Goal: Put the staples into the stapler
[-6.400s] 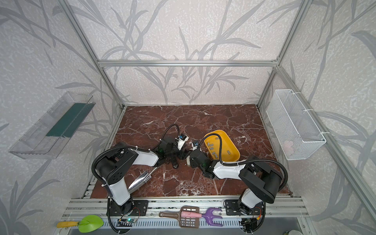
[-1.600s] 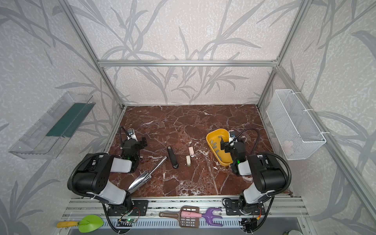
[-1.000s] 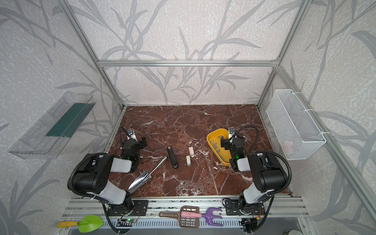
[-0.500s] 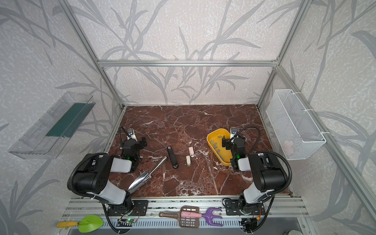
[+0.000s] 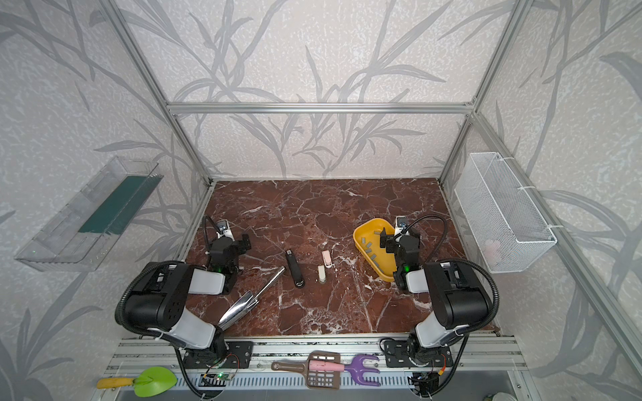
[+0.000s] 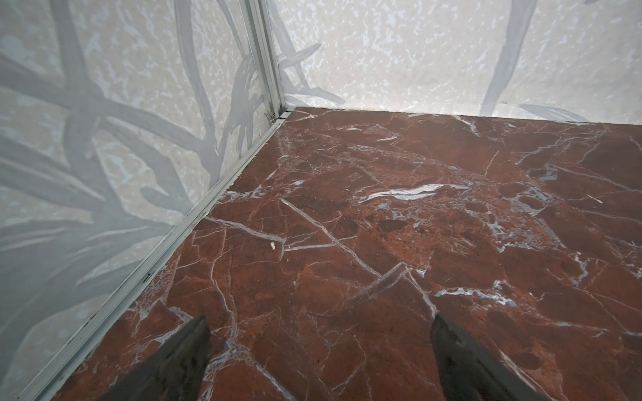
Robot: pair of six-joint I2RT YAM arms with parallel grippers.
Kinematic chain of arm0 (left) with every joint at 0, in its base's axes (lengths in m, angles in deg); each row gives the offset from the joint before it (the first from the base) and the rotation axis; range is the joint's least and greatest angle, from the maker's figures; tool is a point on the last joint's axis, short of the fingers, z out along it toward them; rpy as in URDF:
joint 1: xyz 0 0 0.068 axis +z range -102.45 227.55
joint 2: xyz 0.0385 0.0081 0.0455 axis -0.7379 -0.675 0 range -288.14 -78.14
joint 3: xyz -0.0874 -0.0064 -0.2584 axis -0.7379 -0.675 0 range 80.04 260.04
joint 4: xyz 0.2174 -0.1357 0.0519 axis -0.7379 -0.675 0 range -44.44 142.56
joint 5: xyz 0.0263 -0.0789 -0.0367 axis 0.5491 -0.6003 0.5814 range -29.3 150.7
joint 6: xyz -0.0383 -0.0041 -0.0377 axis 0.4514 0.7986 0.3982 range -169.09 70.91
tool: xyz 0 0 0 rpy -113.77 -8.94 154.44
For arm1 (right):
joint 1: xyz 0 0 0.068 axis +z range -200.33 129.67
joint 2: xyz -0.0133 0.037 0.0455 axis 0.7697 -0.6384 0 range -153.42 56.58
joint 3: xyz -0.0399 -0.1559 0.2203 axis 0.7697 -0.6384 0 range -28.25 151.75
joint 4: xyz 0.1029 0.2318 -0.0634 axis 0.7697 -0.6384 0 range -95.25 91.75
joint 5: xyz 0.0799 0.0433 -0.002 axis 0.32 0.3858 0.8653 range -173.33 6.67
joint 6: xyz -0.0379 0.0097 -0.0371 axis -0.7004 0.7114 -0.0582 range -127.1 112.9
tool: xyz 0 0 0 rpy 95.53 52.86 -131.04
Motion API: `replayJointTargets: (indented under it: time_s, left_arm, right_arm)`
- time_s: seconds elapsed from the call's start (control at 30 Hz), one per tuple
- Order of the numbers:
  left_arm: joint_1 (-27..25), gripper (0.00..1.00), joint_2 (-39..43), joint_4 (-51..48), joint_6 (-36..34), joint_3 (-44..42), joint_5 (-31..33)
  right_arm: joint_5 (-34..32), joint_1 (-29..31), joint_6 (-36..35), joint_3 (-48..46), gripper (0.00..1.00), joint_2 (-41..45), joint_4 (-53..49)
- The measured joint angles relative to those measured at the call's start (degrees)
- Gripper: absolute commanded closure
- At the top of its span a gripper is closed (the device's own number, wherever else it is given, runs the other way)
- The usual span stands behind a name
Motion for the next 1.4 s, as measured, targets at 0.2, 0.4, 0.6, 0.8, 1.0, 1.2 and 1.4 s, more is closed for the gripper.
replayJointTargets:
  time_s: [0.2, 0.4, 0.6, 0.8, 1.0, 1.2, 1.4]
  left_arm:
    - [0.0, 0.01, 0.0, 0.0, 0.0, 0.0, 0.0]
    - [0.0, 0.01, 0.0, 0.0, 0.0, 0.0, 0.0]
    - [0.0, 0.01, 0.0, 0.0, 0.0, 0.0, 0.0]
    - [0.0, 0.01, 0.0, 0.0, 0.0, 0.0, 0.0]
    - [0.0, 0.01, 0.0, 0.0, 0.0, 0.0, 0.0]
    - [0.0, 0.01, 0.0, 0.0, 0.0, 0.0, 0.0]
    - [0.0, 0.01, 0.0, 0.0, 0.0, 0.0, 0.0]
  right_arm:
    - [-0.7, 0.0, 0.3, -0.3, 0.01, 0.0, -0.8]
    - [-1.0, 0.0, 0.3, -0.3, 0.01, 0.0, -0.9]
    - [-1.4, 0.0, 0.3, -0.3, 0.01, 0.0, -1.1]
    - [-1.4, 0.0, 0.3, -0.3, 0.01, 0.0, -1.2]
    - [-1.4, 0.0, 0.4, -2.2, 0.01, 0.0, 1.4]
    - [-1.6, 0.0, 0.4, -6.3, 0.01, -0.6, 7.3]
    - [-1.6, 0.0, 0.6, -6.1, 0.01, -0.6, 7.6]
